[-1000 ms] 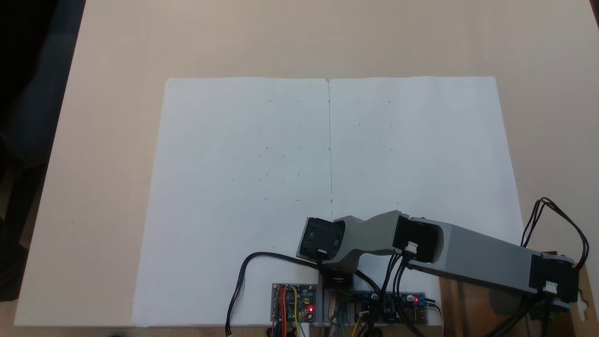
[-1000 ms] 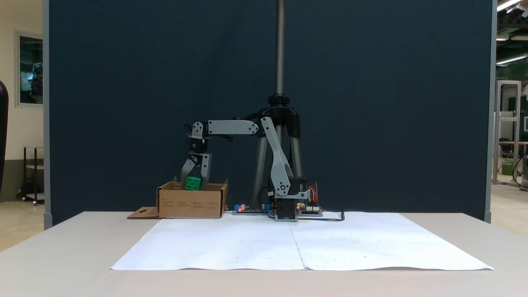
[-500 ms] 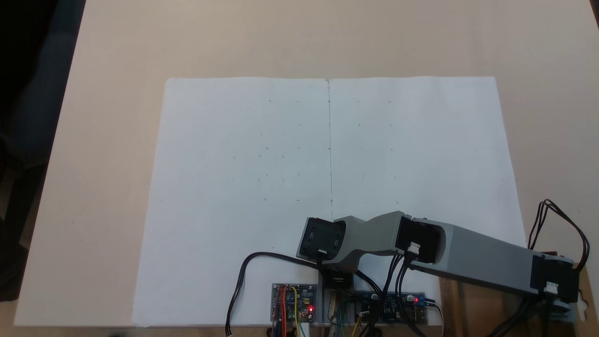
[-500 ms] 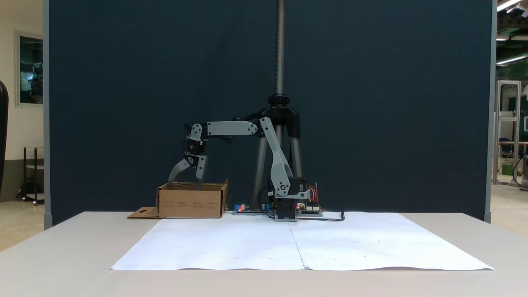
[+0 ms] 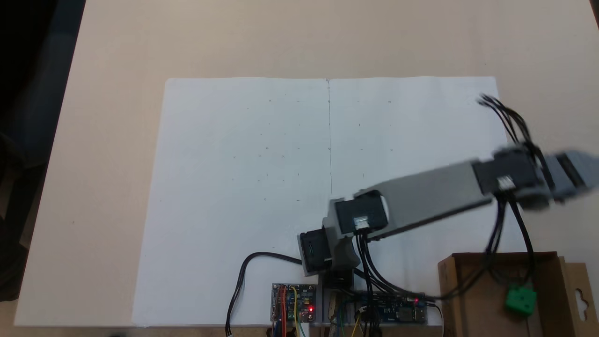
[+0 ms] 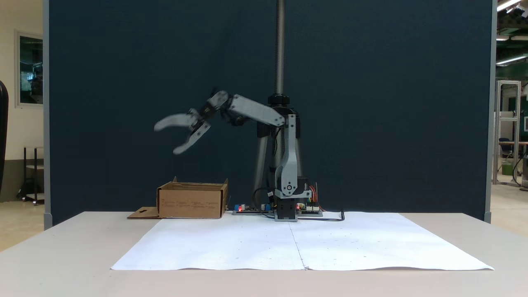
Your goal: Grasp a green dice and put it in the bin.
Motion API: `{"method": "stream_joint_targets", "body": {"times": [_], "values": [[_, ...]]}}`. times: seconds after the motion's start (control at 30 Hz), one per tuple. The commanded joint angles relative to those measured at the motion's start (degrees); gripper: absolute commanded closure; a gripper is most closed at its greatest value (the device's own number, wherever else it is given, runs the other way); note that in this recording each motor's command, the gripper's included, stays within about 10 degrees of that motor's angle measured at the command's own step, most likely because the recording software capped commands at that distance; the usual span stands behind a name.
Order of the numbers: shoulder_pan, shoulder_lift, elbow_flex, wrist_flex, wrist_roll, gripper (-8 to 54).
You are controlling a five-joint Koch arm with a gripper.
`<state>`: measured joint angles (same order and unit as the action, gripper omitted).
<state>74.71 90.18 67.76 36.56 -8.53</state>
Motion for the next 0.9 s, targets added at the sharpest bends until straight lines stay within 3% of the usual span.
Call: {"method": "stream_joint_targets", "body": {"times": [0.0,0.47,0.7,0.87], "values": [[-7.65,4.13,-1.14,-4.13,6.06,3.2],[-55.28,8.61,5.19,-6.24,7.12,2.6],[-70.31,17.40,22.76,-11.25,8.53,1.8],[-72.16,26.89,44.38,-21.87,8.61,1.8]]}}
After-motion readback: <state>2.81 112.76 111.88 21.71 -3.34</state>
